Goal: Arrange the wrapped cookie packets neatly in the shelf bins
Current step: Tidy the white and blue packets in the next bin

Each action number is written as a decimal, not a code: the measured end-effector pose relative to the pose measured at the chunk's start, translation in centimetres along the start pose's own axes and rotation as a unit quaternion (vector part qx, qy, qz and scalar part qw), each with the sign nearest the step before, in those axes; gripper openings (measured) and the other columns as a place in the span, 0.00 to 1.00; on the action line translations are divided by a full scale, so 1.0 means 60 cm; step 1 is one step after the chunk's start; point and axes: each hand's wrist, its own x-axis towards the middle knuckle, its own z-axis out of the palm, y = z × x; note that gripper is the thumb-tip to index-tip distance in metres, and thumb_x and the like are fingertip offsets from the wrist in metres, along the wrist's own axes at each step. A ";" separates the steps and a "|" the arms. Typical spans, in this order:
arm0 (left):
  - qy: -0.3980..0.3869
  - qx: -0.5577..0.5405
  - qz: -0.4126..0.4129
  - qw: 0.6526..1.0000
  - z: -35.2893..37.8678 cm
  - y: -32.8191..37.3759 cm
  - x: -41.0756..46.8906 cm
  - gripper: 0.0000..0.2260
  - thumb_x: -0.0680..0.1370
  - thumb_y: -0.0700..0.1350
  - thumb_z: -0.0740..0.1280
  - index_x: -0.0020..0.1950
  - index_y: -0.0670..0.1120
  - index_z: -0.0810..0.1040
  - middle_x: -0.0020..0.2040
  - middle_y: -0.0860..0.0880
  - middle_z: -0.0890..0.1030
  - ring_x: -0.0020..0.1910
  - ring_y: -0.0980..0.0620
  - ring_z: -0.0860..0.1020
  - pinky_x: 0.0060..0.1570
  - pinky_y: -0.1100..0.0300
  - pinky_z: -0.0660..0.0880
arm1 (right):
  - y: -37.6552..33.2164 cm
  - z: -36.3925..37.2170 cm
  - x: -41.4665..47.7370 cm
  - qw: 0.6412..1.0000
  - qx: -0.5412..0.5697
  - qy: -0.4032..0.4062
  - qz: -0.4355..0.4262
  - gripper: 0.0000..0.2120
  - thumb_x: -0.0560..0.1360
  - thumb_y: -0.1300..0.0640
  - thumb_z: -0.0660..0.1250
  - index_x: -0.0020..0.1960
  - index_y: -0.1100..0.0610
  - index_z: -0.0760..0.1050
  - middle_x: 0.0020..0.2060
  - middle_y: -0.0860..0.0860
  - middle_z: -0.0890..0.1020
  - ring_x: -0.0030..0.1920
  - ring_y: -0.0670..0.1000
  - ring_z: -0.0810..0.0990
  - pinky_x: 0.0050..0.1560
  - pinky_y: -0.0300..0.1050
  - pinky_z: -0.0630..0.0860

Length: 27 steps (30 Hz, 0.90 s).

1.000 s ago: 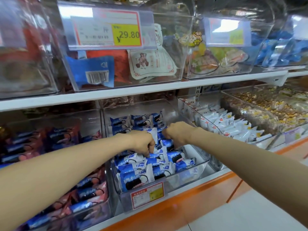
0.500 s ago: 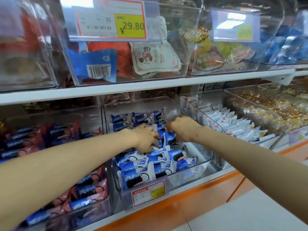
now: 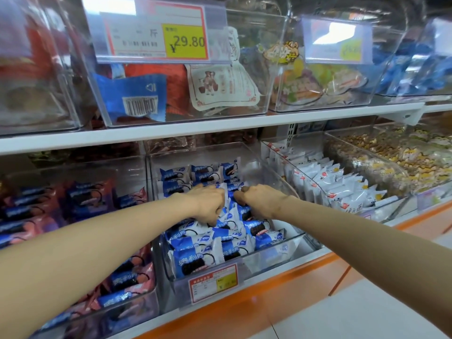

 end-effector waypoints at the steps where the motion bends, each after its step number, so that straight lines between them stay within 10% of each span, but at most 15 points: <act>1: -0.001 0.001 -0.001 1.000 -0.001 0.001 -0.001 0.15 0.74 0.46 0.69 0.32 0.52 0.66 0.59 0.50 0.71 0.58 0.50 0.68 0.59 0.55 0.63 | 0.000 -0.003 -0.002 1.000 0.005 0.001 0.003 0.18 0.73 0.68 0.63 0.62 0.59 0.67 0.54 0.58 0.77 0.52 0.58 0.77 0.46 0.49 0.73; 10: 0.013 -0.023 -0.005 1.000 0.006 -0.003 -0.001 0.15 0.72 0.46 0.72 0.30 0.51 0.69 0.59 0.51 0.73 0.58 0.50 0.71 0.50 0.56 0.66 | -0.006 -0.031 -0.039 0.985 -0.089 -0.142 -0.033 0.18 0.72 0.45 0.69 0.59 0.52 0.76 0.50 0.49 0.79 0.54 0.52 0.76 0.58 0.50 0.75; 16: 0.008 -0.039 -0.007 0.999 0.006 -0.007 -0.002 0.14 0.72 0.46 0.72 0.30 0.51 0.70 0.59 0.52 0.74 0.58 0.50 0.71 0.50 0.56 0.68 | -0.004 -0.017 -0.027 0.992 -0.122 -0.025 -0.034 0.09 0.76 0.52 0.66 0.53 0.55 0.73 0.40 0.49 0.74 0.44 0.51 0.74 0.60 0.51 0.72; 22: 0.009 -0.067 -0.004 0.998 0.009 -0.009 0.001 0.05 0.72 0.45 0.71 0.38 0.47 0.77 0.54 0.51 0.75 0.54 0.50 0.73 0.47 0.57 0.69 | 0.001 -0.039 -0.042 1.000 -0.007 0.002 -0.015 0.15 0.74 0.59 0.68 0.59 0.58 0.69 0.52 0.53 0.77 0.51 0.54 0.77 0.48 0.45 0.74; 27: 0.014 -0.085 -0.002 0.996 0.004 -0.005 -0.001 0.02 0.73 0.42 0.68 0.41 0.45 0.79 0.50 0.49 0.79 0.51 0.50 0.75 0.46 0.55 0.72 | 0.009 -0.045 -0.076 0.991 -0.060 -0.093 -0.069 0.09 0.73 0.48 0.68 0.53 0.48 0.79 0.49 0.46 0.82 0.53 0.49 0.78 0.59 0.50 0.73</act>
